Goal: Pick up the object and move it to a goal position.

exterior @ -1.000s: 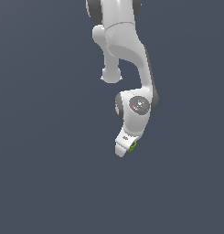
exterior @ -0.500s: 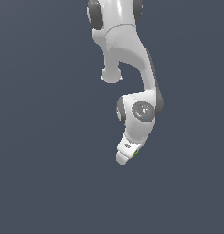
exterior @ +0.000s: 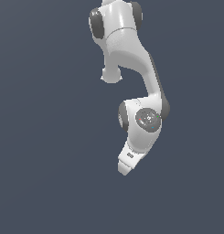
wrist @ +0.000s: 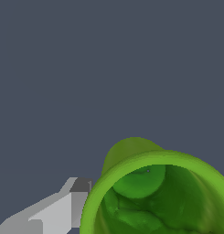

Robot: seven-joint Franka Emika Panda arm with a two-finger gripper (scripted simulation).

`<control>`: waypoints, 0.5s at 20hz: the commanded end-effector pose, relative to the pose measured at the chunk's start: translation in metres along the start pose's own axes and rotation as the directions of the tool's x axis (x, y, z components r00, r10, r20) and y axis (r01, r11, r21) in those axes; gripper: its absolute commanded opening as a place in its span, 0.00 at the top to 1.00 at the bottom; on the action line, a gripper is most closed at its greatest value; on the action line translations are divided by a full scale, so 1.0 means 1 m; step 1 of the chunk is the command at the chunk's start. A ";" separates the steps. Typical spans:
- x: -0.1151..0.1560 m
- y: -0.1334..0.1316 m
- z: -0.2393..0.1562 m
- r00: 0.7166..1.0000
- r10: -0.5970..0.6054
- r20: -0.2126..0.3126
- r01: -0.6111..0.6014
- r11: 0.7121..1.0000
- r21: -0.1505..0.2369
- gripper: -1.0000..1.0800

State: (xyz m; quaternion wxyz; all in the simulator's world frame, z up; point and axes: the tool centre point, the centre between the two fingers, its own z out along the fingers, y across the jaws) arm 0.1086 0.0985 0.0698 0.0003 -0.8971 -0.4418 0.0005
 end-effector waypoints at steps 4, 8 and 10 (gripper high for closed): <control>0.008 0.009 -0.004 1.000 0.000 -0.001 0.000 1.000 -0.001 1.00; 0.011 0.011 -0.005 1.000 -0.001 -0.001 0.001 1.000 -0.001 1.00; 0.011 0.012 -0.005 1.000 -0.001 -0.001 0.001 1.000 -0.001 1.00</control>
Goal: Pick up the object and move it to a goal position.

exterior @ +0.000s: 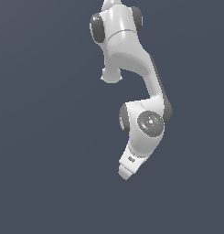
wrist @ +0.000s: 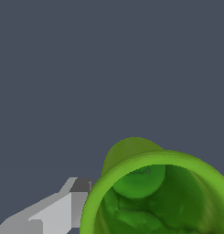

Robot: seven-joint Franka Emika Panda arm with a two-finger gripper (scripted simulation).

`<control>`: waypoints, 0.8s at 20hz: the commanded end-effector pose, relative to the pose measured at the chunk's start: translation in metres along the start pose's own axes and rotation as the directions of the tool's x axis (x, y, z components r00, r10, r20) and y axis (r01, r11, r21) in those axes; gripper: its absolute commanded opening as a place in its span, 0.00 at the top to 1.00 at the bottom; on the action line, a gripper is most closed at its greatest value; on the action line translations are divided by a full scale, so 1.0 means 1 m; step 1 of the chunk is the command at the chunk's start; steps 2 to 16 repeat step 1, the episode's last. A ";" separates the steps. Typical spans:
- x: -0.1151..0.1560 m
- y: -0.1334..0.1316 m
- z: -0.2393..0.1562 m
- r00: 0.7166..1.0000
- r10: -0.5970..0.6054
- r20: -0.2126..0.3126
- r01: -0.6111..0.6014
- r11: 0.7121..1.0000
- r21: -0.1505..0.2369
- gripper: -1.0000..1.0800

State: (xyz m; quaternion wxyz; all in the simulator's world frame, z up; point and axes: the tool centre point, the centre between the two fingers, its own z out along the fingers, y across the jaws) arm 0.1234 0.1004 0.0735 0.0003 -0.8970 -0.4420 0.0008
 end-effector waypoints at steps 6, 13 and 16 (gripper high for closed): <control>0.001 0.001 -0.001 1.000 0.000 -0.001 0.000 1.000 -0.001 1.00; 0.001 0.001 -0.001 1.000 0.000 -0.001 0.000 1.000 -0.001 1.00; 0.001 0.001 -0.001 1.000 0.000 -0.001 0.000 1.000 -0.001 1.00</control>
